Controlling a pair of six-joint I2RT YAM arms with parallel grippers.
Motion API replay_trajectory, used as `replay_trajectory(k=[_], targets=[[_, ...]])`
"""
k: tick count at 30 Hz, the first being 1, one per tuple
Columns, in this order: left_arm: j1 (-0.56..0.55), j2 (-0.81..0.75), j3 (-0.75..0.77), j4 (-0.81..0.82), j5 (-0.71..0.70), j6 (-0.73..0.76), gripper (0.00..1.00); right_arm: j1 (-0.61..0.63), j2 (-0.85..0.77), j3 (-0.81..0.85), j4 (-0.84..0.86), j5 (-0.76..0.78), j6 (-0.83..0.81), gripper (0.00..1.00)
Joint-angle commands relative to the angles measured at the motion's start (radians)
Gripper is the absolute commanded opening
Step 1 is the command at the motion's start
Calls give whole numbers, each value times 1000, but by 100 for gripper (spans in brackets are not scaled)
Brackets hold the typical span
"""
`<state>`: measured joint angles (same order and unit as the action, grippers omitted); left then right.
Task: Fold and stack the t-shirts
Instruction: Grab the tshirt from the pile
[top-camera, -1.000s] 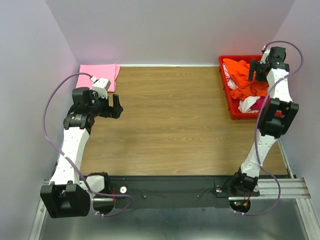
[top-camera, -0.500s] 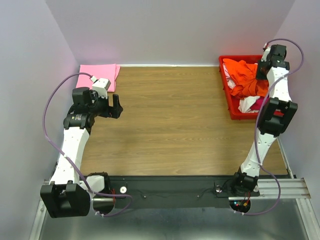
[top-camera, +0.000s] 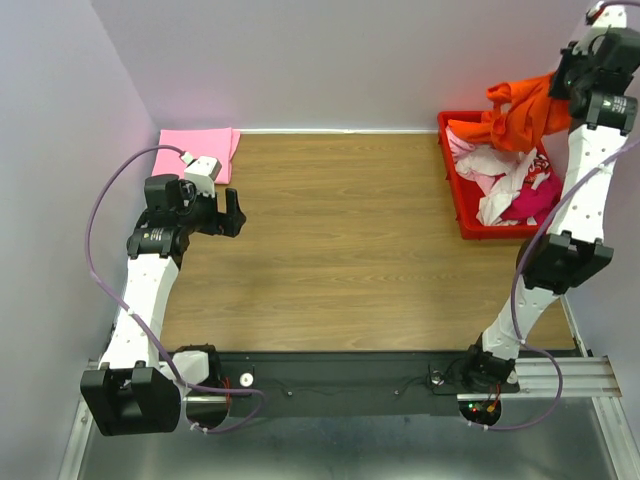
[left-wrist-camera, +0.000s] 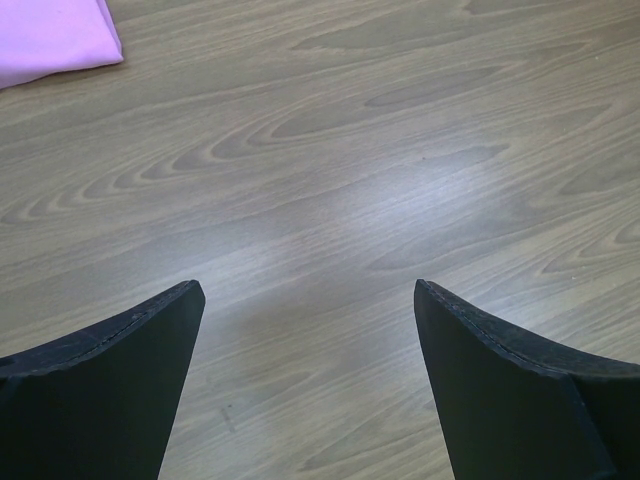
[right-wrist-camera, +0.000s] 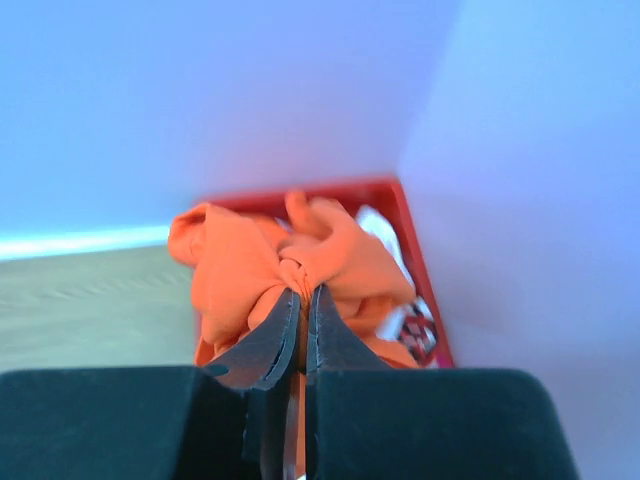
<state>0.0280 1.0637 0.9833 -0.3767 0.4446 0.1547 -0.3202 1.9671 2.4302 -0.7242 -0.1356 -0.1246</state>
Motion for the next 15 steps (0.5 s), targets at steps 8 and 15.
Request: replay_trajectory(k=[8, 15], targets=[[6, 9, 71, 21, 65, -21, 99, -5, -234, 56, 307, -442, 203, 1], [18, 18, 159, -4, 155, -38, 99, 16, -373, -149, 558, -676, 446, 0]])
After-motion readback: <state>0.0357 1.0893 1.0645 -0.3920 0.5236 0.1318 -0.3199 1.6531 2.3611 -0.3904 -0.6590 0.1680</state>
